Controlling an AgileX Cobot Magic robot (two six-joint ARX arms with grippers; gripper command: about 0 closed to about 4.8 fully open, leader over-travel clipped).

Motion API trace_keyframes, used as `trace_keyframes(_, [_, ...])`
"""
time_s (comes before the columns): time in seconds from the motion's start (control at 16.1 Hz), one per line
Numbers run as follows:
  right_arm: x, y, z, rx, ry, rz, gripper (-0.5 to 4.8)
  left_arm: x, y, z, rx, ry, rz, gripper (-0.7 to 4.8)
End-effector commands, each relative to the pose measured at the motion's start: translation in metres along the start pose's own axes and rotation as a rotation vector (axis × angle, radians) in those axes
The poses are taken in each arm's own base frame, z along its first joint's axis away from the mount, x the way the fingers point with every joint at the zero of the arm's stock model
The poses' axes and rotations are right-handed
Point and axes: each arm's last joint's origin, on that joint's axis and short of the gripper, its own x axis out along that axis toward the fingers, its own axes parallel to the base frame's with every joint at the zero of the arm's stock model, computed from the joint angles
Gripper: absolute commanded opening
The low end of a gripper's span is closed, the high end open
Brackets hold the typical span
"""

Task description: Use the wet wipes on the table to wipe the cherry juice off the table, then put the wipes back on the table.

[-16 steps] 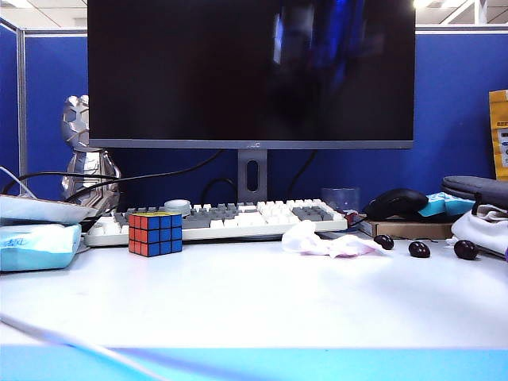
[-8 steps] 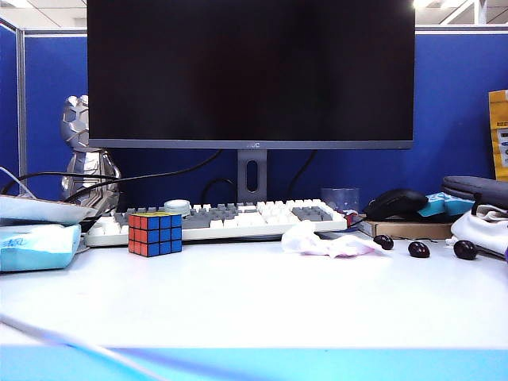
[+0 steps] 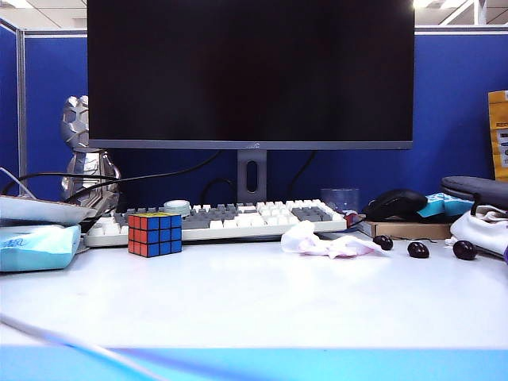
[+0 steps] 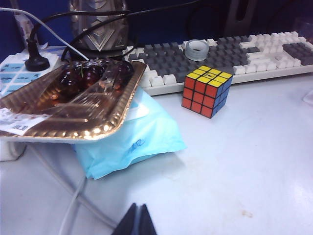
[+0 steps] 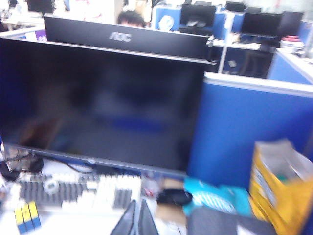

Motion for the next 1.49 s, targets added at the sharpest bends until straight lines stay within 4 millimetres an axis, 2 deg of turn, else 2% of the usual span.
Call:
trace_keyframes(0.06, [-0.012,-0.001,-0.036,0.01,-0.026,0.002,-0.05,0.0,0.0,-0.001,-0.004,0.008,-0.003,-0.02])
trace_keyframes(0.19, [-0.004,0.004,-0.066,0.032,-0.103,0.01,-0.05,0.0,0.0,-0.001,-0.004,0.008,-0.003,-0.02])
trace_keyframes(0.25, [0.007,0.009,-0.092,0.037,-0.137,0.042,-0.05,0.0,0.0,-0.001,-0.004,0.008,-0.003,-0.02])
trace_keyframes(0.31, [0.018,0.014,-0.12,0.037,-0.154,0.045,-0.05,0.0,0.0,-0.001,-0.004,0.008,-0.003,-0.02])
trace_keyframes(0.37, [0.035,0.02,-0.165,0.031,-0.171,0.066,-0.05,0.0,0.0,-0.001,-0.004,0.008,-0.003,-0.02])
trace_keyframes(0.5, [0.05,0.027,-0.229,0.012,-0.176,0.16,-0.05,0.0,0.0,-0.001,-0.004,0.008,-0.003,-0.02])
trace_keyframes(0.56, [0.053,0.027,-0.262,0.009,-0.156,0.142,-0.05,0.0,0.0,-0.001,-0.004,0.008,-0.003,-0.02])
trace_keyframes(0.68, [0.054,0.026,-0.311,0.064,-0.099,0.083,-0.05,0.0,0.0,-0.001,-0.004,0.008,-0.003,-0.02])
trace_keyframes(0.75, [0.053,0.024,-0.329,0.095,-0.086,0.052,-0.05,0.0,0.0,-0.001,-0.004,0.008,-0.003,-0.02])
trace_keyframes(0.87, [0.059,0.022,-0.347,0.117,-0.048,0.024,-0.05,0.0,0.0,-0.001,-0.004,0.007,-0.003,-0.02])
trace_keyframes(1.0, [0.059,0.018,-0.351,0.117,-0.047,-0.066,-0.05,0.0,0.0,-0.001,-0.004,0.008,-0.004,-0.02])
trace_keyframes(1.06, [0.062,0.016,-0.359,0.12,-0.021,-0.118,-0.05,0.0,0.0,-0.001,-0.004,0.008,-0.003,-0.02])
trace_keyframes(1.37, [0.076,0.019,-0.42,0.234,0.166,-0.11,-0.05,0.0,0.0,-0.001,-0.004,0.008,-0.003,-0.02])
trace_keyframes(1.49, [0.076,0.019,-0.423,0.234,0.17,-0.116,-0.05,0.0,0.0,-0.001,-0.004,0.008,-0.004,-0.02])
